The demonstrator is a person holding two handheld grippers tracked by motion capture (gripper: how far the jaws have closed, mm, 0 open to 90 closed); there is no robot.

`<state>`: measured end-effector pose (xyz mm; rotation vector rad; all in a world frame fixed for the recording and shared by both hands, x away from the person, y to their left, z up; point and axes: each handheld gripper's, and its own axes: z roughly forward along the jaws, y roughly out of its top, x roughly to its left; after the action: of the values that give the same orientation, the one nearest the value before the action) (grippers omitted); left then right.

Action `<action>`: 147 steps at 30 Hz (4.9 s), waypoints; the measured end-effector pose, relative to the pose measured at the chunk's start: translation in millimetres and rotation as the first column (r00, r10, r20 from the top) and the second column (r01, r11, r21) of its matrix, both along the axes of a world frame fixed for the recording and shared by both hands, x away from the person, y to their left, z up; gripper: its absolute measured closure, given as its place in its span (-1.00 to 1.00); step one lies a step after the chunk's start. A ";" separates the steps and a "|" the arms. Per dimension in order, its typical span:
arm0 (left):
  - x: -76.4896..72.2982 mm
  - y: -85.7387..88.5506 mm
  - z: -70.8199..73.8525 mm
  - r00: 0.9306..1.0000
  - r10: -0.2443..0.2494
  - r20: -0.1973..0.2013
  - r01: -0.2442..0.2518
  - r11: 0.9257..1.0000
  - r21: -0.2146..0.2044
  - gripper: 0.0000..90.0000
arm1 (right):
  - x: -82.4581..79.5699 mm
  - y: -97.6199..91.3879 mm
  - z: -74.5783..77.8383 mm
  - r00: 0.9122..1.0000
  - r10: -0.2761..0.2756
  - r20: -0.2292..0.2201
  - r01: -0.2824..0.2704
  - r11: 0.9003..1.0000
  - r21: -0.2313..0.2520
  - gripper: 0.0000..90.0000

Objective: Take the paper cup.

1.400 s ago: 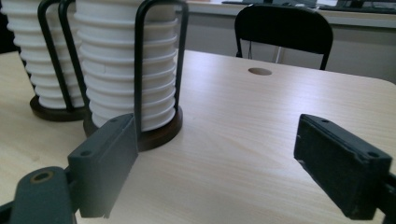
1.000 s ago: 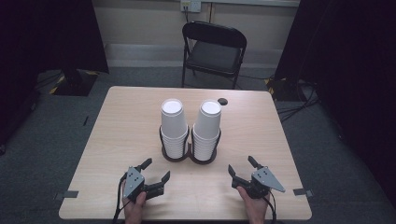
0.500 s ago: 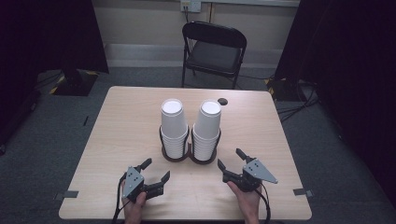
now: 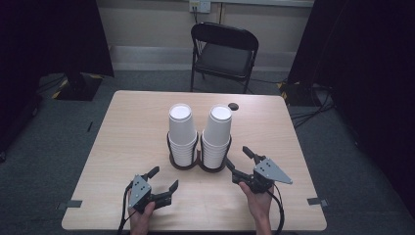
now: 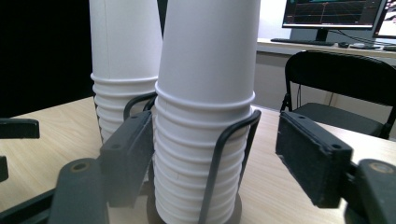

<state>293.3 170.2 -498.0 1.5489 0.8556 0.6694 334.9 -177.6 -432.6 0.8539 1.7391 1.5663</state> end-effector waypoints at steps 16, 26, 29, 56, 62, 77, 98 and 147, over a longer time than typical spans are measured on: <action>-0.9 -0.4 -0.1 1.000 0.012 0.005 -0.012 1.000 0.002 -0.65 | 21.8 4.2 32.4 1.000 0.018 -0.016 -0.017 1.000 0.019 -0.50; -0.4 -0.4 0.0 1.000 0.009 0.001 -0.009 1.000 0.000 -0.65 | 42.3 13.0 57.9 0.998 0.049 -0.040 -0.047 0.998 0.050 -0.71; -0.2 -0.2 0.0 1.000 0.005 0.000 -0.005 1.000 0.002 -0.65 | 46.8 17.2 64.8 0.998 0.044 -0.047 -0.042 0.998 0.041 -0.71; -0.7 -2.0 0.2 1.000 0.009 0.000 -0.009 1.000 0.014 -0.65 | 92.8 53.7 65.3 0.983 0.086 -0.161 -0.081 0.996 0.036 -0.72; -0.8 -2.2 0.2 1.000 0.012 0.001 -0.012 1.000 0.016 -0.65 | 96.5 57.5 57.0 0.978 0.072 -0.194 -0.075 0.997 -0.005 -0.72; -0.5 -2.5 0.3 1.000 0.004 0.003 -0.004 1.000 0.025 -0.65 | 101.9 60.7 44.8 0.969 0.066 -0.240 -0.071 0.997 -0.013 -0.77; -0.9 -1.0 0.0 1.000 -0.012 0.009 0.012 1.000 0.007 -0.65 | 104.2 61.5 46.6 0.967 0.074 -0.242 -0.083 0.996 -0.027 -0.71; -0.5 -1.3 0.1 1.000 -0.026 0.005 0.026 1.000 0.016 -0.59 | 98.6 50.9 92.0 0.983 0.089 -0.160 -0.076 0.994 0.084 -0.71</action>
<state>292.8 168.9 -497.9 1.5689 0.8266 0.6628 433.5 -126.8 -340.6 0.9847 1.8599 1.6682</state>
